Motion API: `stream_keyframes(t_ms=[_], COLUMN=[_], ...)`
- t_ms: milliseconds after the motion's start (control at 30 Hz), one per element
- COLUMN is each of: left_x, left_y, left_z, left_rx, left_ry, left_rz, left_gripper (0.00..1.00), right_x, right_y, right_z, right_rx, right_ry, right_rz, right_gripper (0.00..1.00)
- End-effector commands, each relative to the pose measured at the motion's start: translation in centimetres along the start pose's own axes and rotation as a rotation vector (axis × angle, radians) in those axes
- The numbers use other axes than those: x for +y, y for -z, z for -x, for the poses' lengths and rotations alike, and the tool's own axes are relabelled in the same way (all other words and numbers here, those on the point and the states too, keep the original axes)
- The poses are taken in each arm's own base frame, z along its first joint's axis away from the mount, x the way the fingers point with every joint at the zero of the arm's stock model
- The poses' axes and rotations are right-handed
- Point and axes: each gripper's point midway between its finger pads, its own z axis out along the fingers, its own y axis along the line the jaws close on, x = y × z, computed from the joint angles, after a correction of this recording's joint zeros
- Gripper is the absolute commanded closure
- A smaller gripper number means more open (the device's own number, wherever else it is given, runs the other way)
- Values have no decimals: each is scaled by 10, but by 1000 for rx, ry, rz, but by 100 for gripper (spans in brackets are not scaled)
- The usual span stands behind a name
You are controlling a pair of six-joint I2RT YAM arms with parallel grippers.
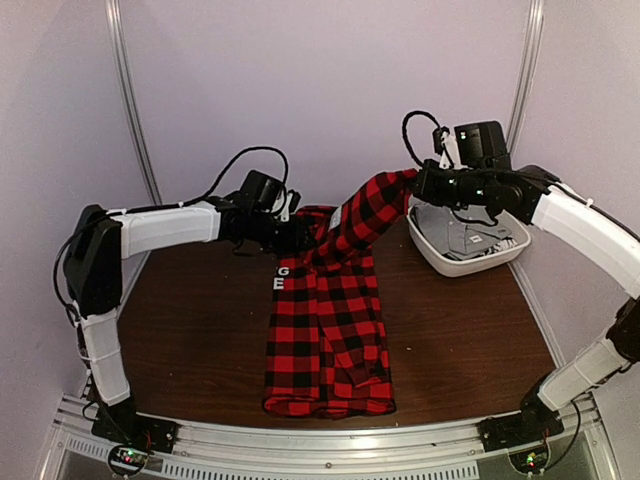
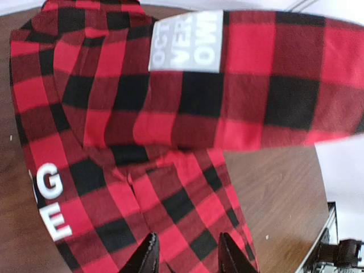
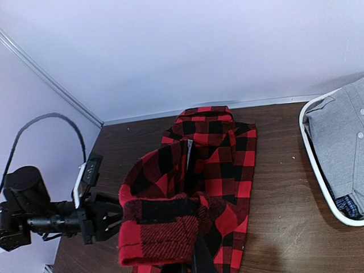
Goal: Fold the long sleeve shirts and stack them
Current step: Smooth out the 1/3-folded shirt at the center of the board.
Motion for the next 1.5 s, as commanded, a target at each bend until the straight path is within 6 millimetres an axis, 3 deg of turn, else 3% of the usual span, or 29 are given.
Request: stream_keyframes(t_ms=[0,133,500,700,800,933,1167,1300,1467], left_x=[6,16,27,31,31,36,70,76,84], left_y=[-39,-75,-121,-146,-149,-143,-122,-104,-72], left_z=[40,51,56,55,51,50,48,54,62], left_rx=[-76,-77,-111,-88,-77,-82,-91,-110,-145], left_ry=[-38,-14,34,55,64,68,107,107,127], left_rz=[-15,-36,-89,-120,-132,-105,-38,-37,-22], left_gripper=[66,69,71,71,71,71,71,71,71], right_x=[17,18,35,43,44,46,55,65,75], right_y=[3,4,-8,-22,-28,-37,-43,-54,-62], right_z=[0,3,34,26,18,-4,-48,-91,-163], right_rx=[23,13,-28,10,26,74,141,227,361], right_ry=[-60,-81,-95,-108,-105,-91,-63,-12,63], right_rz=[25,15,20,56,55,62,69,66,51], right_gripper=[100,100,100,100,100,100,100,100,100])
